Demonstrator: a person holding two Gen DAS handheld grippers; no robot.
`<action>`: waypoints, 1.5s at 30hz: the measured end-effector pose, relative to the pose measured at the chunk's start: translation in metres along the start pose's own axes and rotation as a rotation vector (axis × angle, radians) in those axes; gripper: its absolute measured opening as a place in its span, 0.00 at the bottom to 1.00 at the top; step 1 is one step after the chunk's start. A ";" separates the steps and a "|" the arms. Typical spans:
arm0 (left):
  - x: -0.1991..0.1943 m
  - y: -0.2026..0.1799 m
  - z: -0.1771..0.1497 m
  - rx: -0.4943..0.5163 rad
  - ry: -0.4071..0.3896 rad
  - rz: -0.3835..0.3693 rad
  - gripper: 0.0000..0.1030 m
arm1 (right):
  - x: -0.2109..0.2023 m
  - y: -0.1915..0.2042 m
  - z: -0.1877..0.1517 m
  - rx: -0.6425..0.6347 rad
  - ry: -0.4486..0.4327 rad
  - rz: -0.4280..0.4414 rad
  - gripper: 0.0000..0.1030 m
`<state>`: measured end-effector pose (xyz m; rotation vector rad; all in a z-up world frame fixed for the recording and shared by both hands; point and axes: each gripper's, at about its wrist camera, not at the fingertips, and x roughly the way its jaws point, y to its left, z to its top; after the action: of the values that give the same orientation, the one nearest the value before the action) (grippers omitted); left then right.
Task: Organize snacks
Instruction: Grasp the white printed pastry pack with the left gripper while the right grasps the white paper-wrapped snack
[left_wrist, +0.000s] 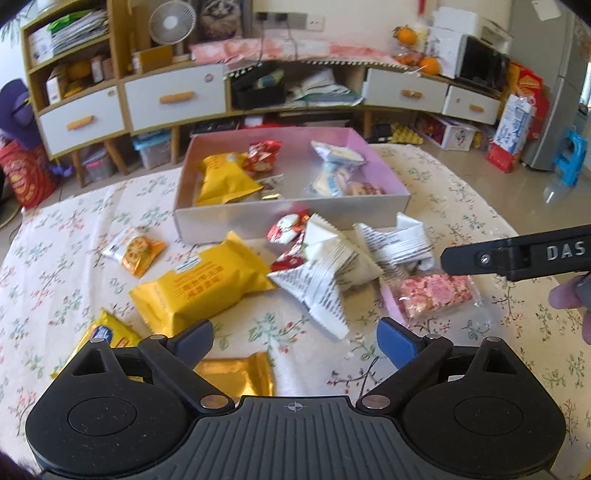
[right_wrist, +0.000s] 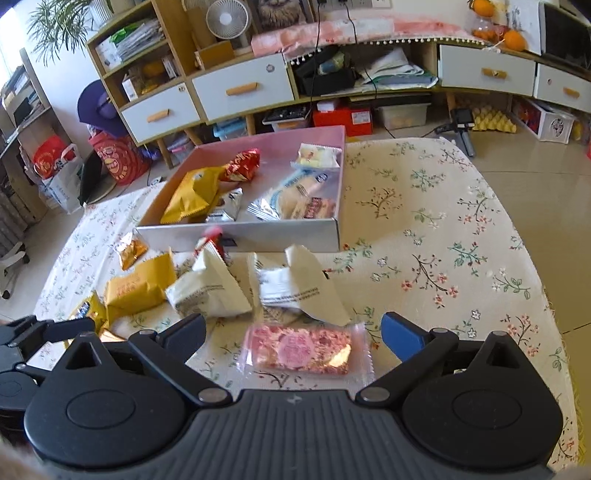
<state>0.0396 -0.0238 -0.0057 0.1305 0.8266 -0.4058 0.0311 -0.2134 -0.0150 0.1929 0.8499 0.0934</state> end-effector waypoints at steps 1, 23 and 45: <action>0.002 -0.001 0.000 0.014 -0.010 -0.007 0.93 | 0.001 -0.001 0.000 -0.001 0.001 -0.003 0.98; 0.050 -0.027 0.018 0.233 -0.055 -0.041 0.74 | 0.042 -0.004 0.013 0.090 0.076 0.017 0.98; 0.070 -0.027 0.022 0.128 0.049 -0.058 0.51 | 0.069 -0.007 0.019 0.175 0.089 0.006 0.89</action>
<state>0.0868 -0.0751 -0.0411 0.2363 0.8540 -0.5123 0.0911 -0.2123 -0.0550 0.3575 0.9468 0.0332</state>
